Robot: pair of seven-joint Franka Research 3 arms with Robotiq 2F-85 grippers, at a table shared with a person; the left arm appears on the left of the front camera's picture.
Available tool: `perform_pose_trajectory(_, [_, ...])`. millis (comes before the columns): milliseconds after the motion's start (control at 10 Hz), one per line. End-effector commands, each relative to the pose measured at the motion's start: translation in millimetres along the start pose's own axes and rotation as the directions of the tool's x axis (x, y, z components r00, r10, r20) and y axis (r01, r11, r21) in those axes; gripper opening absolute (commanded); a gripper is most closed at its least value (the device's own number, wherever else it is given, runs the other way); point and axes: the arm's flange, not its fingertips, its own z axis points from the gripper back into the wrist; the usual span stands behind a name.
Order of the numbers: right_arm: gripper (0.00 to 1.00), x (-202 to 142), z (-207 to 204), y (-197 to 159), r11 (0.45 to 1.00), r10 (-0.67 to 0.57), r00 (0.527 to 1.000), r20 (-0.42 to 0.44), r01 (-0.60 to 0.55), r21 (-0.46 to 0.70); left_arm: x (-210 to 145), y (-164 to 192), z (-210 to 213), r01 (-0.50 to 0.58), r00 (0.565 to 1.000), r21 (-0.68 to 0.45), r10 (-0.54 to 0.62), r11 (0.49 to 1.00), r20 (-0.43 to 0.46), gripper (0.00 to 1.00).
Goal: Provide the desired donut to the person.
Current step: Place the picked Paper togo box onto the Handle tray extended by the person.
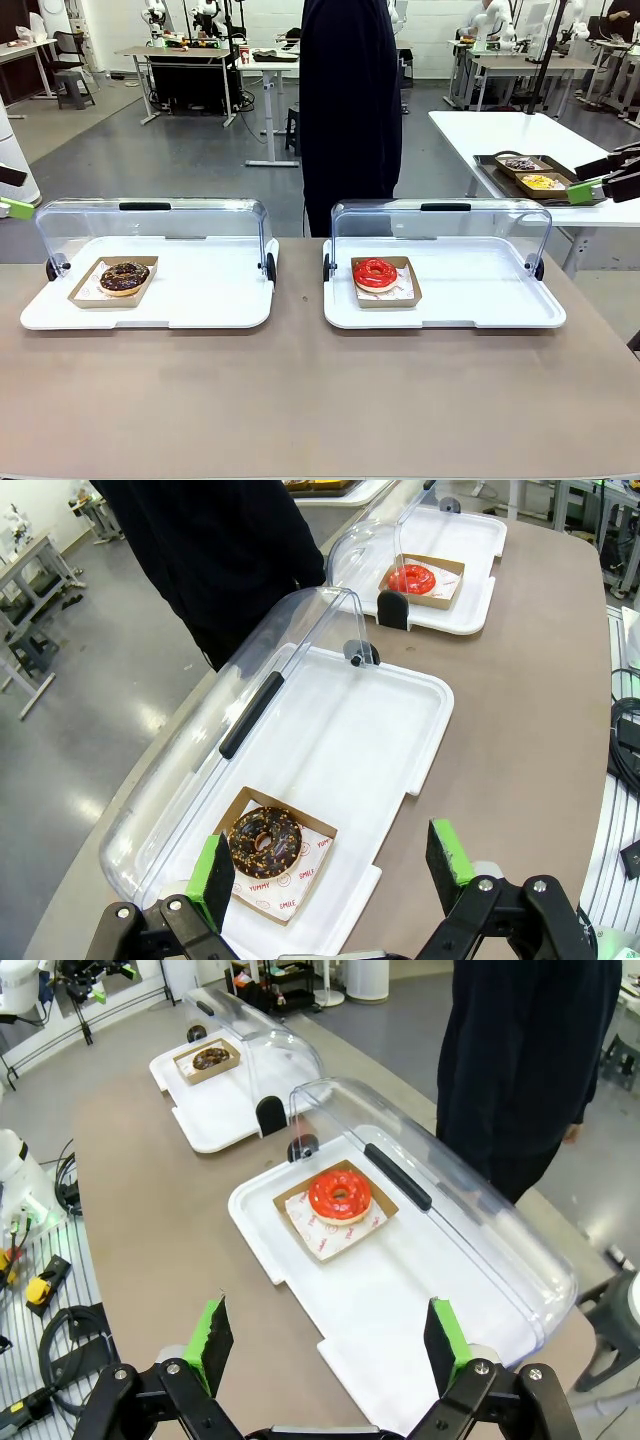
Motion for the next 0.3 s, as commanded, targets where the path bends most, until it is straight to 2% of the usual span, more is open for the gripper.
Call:
perform_pose_trajectory(0, [1.00, 0.7, -0.4, 0.9, 1.000, 0.006, 1.000, -0.001, -0.006, -0.001, -0.9, -1.2, -0.6, 0.000, 1.000, -0.002, 0.000, 1.000, 0.017, 1.00])
perform_pose_trajectory(200, [1.00, 0.7, -0.4, 0.9, 1.000, 0.006, 1.000, -0.001, -0.006, -0.001, -0.9, -1.2, -0.6, 0.000, 1.000, -0.002, 0.000, 1.000, 0.017, 1.00])
